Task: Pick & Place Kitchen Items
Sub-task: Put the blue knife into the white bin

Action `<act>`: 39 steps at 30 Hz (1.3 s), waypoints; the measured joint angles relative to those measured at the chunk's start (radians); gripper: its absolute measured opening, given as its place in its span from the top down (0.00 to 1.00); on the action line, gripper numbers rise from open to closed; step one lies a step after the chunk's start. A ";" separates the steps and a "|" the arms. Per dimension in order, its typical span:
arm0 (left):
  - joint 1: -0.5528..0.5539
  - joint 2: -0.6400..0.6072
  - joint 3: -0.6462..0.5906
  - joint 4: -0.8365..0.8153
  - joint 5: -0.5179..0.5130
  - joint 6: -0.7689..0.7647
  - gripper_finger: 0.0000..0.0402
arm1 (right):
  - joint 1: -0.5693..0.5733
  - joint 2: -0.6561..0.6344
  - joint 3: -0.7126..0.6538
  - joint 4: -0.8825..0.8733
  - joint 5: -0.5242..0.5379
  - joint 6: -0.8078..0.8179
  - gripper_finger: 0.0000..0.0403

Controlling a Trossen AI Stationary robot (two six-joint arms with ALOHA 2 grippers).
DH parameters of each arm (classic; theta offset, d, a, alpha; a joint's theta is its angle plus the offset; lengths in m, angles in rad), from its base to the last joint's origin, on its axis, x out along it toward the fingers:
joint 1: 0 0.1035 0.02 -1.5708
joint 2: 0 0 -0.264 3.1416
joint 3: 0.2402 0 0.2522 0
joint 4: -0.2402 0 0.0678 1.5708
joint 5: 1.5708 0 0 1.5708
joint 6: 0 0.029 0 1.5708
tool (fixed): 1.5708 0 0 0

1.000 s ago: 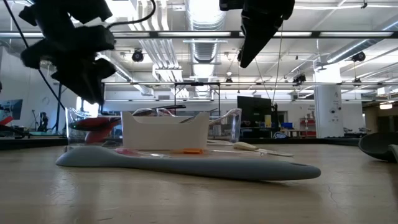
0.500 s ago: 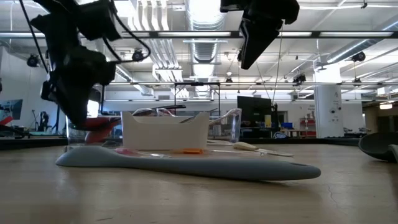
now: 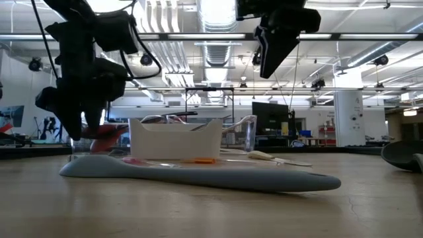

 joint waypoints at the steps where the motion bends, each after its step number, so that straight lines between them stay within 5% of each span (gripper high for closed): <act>1: 0.000 0.001 0.000 0.006 -0.007 -0.020 0.39 | -0.001 0.000 -0.002 0.001 0.001 0.000 0.76; 27: 0.002 0.270 -0.006 0.081 -0.113 -0.222 0.41 | -0.005 0.000 -0.147 0.022 -0.001 0.003 0.80; 39: 0.002 0.302 -0.010 0.050 -0.156 -0.258 0.80 | -0.005 0.000 -0.193 0.031 -0.002 0.003 0.80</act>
